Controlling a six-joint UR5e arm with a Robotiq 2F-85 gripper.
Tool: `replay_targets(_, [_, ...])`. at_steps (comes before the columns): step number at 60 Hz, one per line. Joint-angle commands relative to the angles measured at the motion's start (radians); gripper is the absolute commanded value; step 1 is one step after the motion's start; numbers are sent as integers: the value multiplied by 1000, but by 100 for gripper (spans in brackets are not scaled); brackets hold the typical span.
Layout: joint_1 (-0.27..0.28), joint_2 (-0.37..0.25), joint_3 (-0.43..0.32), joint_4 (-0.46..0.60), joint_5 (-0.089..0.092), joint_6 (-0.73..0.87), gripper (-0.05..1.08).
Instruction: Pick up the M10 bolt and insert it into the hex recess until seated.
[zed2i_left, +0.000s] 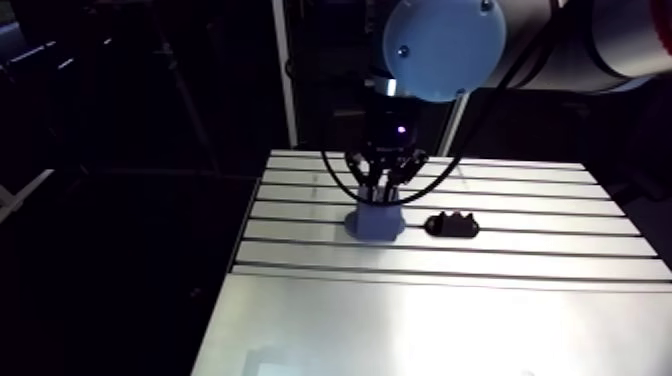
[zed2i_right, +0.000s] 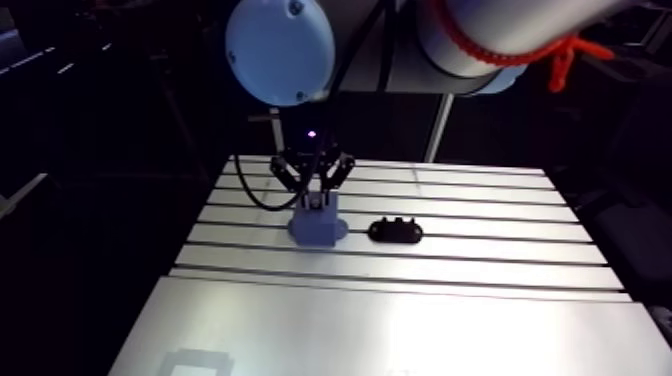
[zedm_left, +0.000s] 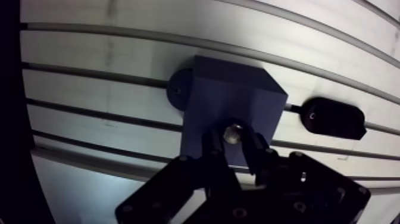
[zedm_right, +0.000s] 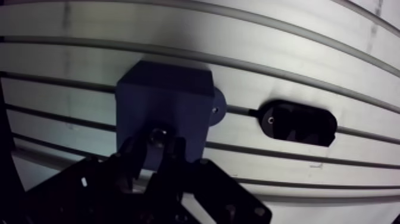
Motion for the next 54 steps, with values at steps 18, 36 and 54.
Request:
replay_targets(18, [0,0,-1,-1,-1,-2,67])
replay_targets(36, [0,0,-4,-1,-1,-2,69])
replay_targets(54, [0,0,-4,0,-1,-2,69])
